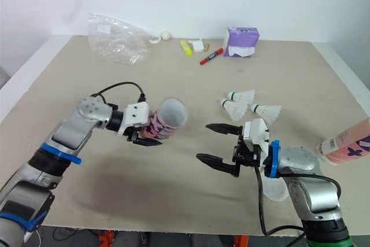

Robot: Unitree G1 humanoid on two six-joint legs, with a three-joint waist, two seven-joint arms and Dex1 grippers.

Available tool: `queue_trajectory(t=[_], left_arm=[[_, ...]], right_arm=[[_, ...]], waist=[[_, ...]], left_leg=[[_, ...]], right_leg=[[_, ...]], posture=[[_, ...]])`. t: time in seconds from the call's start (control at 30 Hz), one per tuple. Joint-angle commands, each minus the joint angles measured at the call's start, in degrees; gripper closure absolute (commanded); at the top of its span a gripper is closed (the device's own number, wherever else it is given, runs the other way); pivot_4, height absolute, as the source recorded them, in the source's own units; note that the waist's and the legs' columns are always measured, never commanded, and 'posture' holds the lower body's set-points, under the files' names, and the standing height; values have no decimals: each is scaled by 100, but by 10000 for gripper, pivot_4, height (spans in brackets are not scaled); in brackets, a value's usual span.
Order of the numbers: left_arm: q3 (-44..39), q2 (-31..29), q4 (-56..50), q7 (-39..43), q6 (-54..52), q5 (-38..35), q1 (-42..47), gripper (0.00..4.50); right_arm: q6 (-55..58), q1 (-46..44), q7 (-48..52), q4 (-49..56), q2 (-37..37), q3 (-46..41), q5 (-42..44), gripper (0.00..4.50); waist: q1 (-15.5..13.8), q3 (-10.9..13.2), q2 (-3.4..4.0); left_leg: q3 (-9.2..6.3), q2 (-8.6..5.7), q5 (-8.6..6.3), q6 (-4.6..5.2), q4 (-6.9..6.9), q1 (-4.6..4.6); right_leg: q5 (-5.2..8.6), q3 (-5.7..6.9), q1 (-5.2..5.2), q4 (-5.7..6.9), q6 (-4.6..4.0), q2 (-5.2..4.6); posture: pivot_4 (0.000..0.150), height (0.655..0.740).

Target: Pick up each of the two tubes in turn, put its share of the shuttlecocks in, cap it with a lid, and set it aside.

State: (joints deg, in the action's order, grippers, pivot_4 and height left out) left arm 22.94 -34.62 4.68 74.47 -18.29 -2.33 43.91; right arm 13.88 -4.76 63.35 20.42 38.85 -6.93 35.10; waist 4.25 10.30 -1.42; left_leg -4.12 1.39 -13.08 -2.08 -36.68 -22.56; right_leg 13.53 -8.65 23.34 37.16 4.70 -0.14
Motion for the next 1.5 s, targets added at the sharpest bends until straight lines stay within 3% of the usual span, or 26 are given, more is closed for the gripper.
queue_trajectory(t=[0.03,0.23,0.67,0.77,1.03,1.5], left_arm=[[206,-9,-371,177,-366,120,289,14141],[683,38,-744,432,-1120,256,528,14141],[1068,91,-754,294,-1414,638,476,14141],[1067,100,-756,296,-1428,642,477,14141],[1067,136,-751,269,-1454,672,479,14141],[1010,189,-755,208,-1597,625,508,14141]], right_arm=[[76,88,-101,349,96,-228,182,0],[134,120,-288,453,78,-220,150,0],[431,137,-807,569,-9,-349,316,0],[859,53,-1242,336,-44,-579,556,0],[1441,-483,-2914,-547,-319,-600,-309,0],[2116,-1423,-4033,-1593,-1112,-511,-675,0]], waist=[[3,0,0],[10,1,-1],[4,0,-1],[3,0,-1],[2,-2,2],[-5,-5,8]], left_leg=[[0,0,0,0,0,1],[1,1,0,0,0,1],[0,4,0,1,-6,5],[0,3,1,1,-11,5],[2,3,9,13,-22,5],[2,-2,10,14,-20,0]], right_leg=[[0,0,-1,0,0,0],[1,0,0,1,-1,1],[-1,0,-4,2,-1,3],[-3,0,-6,2,0,3],[-22,0,-6,2,-4,3],[-21,-1,-6,2,0,-1]], posture=[[1500,7400],[1500,7400],[1500,7400],[1500,7400],[1500,7400],[1500,7400]])
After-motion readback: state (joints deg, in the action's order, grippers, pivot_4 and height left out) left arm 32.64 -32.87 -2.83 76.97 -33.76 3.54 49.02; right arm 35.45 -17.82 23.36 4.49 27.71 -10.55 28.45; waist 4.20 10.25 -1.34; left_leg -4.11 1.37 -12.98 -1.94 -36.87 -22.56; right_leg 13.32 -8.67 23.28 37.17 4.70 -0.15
